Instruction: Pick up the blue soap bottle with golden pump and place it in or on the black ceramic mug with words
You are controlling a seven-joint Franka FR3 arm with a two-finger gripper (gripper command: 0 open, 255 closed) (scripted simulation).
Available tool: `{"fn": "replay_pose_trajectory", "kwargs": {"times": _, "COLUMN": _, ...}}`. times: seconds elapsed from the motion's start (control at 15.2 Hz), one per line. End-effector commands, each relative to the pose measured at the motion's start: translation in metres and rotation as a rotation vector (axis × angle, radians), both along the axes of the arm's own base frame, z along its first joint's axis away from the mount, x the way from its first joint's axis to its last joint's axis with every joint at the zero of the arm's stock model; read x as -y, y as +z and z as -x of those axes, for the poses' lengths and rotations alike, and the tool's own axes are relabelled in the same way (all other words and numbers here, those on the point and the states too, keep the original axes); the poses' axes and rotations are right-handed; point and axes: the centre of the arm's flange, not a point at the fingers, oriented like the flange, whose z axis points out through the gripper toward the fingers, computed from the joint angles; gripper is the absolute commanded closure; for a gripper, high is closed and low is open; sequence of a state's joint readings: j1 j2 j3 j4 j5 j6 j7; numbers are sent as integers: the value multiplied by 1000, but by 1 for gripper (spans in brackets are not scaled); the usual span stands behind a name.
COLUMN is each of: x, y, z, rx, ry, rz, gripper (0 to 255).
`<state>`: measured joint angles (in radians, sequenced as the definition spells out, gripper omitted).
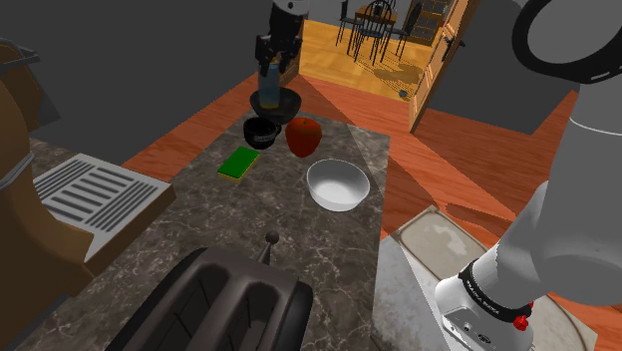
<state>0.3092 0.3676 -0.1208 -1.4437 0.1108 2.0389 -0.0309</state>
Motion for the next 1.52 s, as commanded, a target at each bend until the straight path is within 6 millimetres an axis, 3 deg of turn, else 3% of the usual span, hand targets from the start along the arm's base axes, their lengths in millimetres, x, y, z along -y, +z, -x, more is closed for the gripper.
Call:
{"fn": "replay_pose_trajectory", "kwargs": {"times": 0.0, "x": 0, "y": -10, "z": 0, "rx": 1, "ry": 0, "rz": 0, "gripper": 255}}
{"fn": "replay_pose_trajectory", "kwargs": {"times": 0.59, "x": 0, "y": -60, "z": 0, "rx": 1, "ry": 0, "rz": 0, "gripper": 255}}
{"fn": "replay_pose_trajectory", "kwargs": {"times": 1.12, "x": 0, "y": -60, "z": 0, "rx": 1, "ry": 0, "rz": 0, "gripper": 255}}
{"fn": "replay_pose_trajectory", "kwargs": {"times": 1.19, "x": 0, "y": -60, "z": 0, "rx": 1, "ry": 0, "rz": 0, "gripper": 0}}
{"fn": "replay_pose_trajectory", "kwargs": {"times": 1.45, "x": 0, "y": -60, "z": 0, "rx": 1, "ry": 0, "rz": 0, "gripper": 0}}
